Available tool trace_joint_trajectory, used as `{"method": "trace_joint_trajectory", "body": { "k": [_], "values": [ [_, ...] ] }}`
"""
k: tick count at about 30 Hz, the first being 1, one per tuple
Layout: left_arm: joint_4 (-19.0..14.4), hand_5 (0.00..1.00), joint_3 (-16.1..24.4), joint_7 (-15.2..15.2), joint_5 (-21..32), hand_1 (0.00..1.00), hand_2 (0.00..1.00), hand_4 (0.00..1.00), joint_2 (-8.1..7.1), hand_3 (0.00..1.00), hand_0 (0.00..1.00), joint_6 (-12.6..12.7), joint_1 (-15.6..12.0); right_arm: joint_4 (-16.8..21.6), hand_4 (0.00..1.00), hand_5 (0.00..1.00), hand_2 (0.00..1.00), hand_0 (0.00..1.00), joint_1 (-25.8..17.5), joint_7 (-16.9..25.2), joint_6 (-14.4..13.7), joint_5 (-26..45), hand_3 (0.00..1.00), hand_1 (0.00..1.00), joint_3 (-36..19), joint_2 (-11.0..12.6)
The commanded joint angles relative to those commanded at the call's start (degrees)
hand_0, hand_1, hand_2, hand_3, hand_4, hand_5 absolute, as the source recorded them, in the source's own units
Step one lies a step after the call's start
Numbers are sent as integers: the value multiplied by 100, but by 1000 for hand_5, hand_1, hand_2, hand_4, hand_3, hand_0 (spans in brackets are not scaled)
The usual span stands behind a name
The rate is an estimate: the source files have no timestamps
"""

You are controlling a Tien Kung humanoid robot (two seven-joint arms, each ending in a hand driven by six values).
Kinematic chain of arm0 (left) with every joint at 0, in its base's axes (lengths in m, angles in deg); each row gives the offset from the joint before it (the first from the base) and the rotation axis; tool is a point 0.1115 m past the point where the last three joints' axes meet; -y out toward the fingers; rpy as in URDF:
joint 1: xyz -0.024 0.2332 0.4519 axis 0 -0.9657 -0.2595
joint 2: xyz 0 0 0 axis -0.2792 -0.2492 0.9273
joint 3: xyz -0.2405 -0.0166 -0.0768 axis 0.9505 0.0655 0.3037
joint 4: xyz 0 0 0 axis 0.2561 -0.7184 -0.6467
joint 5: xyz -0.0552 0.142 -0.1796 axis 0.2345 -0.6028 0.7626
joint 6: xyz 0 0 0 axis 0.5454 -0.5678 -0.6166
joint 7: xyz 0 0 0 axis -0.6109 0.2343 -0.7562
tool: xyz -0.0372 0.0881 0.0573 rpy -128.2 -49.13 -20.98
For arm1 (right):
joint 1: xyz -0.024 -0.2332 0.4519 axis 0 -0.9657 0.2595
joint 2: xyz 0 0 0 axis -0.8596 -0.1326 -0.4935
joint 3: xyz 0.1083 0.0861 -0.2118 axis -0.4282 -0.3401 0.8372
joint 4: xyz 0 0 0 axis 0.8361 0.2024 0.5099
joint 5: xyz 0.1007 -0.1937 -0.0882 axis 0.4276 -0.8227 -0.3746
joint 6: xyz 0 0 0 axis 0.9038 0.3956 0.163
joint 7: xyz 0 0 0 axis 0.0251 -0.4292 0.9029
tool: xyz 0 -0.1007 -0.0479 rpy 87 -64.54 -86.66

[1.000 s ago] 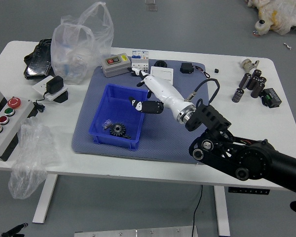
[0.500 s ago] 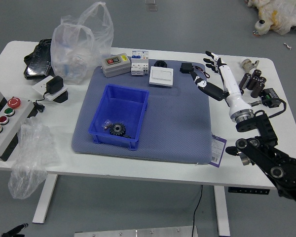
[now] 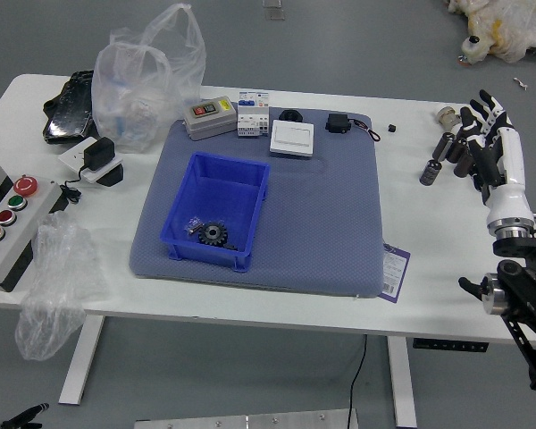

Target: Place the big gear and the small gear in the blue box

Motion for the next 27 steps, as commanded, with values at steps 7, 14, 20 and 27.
{"method": "trace_joint_trajectory", "body": {
  "k": [7,14,20,27],
  "values": [
    [9,646,-9,19,-8,503,523,755,-22,729,655,-12,57,170,994,998,867,911,-88,231,220,848,856,867,-208,-11],
    [11,638,9,10,-51,506,524,751,-89,727,655,-23,113,232,990,998,859,908,-209,237,235,957,845,865,-477,-17],
    [16,629,65,-7,-164,505,523,746,-121,724,655,-55,196,331,990,998,847,905,-310,241,245,913,836,854,-799,-19],
    [24,625,127,-14,-306,506,523,743,-160,722,655,-93,293,447,990,998,842,903,-443,227,276,832,832,851,-1128,-6]
  ]
}}
